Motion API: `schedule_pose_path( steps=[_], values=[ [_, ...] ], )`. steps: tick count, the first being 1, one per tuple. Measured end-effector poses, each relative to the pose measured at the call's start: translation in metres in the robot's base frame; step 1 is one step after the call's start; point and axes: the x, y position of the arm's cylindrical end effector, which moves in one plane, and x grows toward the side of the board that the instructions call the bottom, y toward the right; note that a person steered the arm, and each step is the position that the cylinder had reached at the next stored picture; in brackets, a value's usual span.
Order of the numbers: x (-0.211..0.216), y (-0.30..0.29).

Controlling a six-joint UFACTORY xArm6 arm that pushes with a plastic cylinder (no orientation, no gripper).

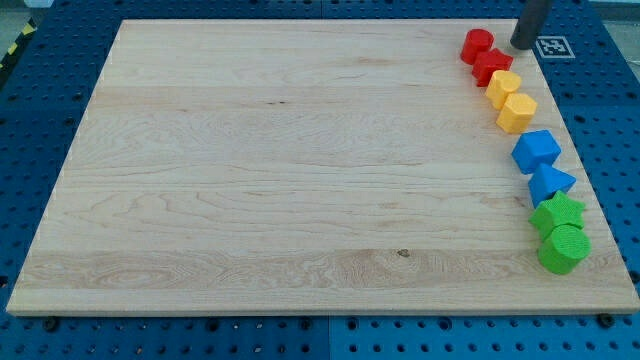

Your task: Move the red circle towards left

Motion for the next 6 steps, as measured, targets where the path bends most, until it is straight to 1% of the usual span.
schedule_pose_path(
  steps=[2,3,4,5,6],
  values=[
    [0.0,-0.015],
    [-0.001,-0.088],
    [-0.002,-0.088],
    [-0.002,-0.012],
    [0.023,0.024]
  ],
)
